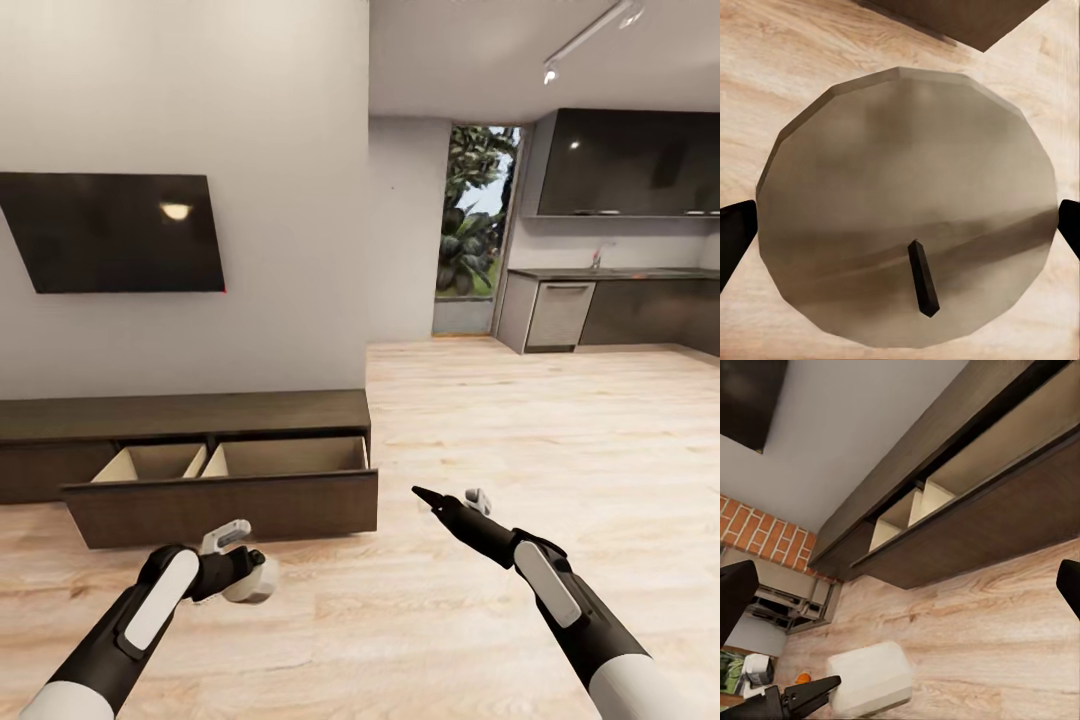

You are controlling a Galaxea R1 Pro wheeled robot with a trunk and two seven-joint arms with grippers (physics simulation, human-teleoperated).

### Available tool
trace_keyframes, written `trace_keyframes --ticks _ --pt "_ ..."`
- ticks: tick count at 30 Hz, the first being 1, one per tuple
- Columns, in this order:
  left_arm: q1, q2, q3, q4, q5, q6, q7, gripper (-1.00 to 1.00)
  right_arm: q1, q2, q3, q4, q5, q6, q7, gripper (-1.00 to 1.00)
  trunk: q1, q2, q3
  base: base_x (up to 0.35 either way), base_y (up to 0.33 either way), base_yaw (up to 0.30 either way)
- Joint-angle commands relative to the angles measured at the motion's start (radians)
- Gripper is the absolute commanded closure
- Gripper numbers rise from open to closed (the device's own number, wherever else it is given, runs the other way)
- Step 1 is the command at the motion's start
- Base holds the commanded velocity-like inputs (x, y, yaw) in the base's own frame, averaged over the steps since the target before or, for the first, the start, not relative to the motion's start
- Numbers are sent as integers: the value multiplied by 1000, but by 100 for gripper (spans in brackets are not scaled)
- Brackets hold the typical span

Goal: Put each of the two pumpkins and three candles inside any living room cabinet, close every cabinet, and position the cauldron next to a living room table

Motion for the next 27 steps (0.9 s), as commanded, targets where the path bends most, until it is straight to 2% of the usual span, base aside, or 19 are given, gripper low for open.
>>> trace_keyframes --ticks 1,2,5,9,15,19,27 --pt "1 7 -3 -12 15 5 10 100 -1 -1 2 0 -6 3 0 -100 -4 7 2 0 0 0" --pt "2 20 -3 -45 24 27 9 100 -1 -3 2 -1 -6 3 1 -100 -8 14 5 0 0 0" --pt "4 33 1 -131 56 92 9 100 -1 -4 2 -3 -6 3 21 -100 -19 35 15 0 0 0" --pt "17 44 38 -218 78 134 10 100 -1 -8 4 -50 2 12 108 -100 -35 63 27 0 0 0" --pt "20 46 46 -239 82 143 10 100 6 -14 4 -72 3 15 131 -100 -38 70 30 0 0 0" --pt "21 46 47 -241 80 143 11 100 21 -41 3 -64 -2 3 192 -100 -38 70 30 36 0 0" --pt "25 46 48 -240 76 143 13 100 24 -49 -28 -40 -2 0 220 -100 -38 70 30 282 0 0"
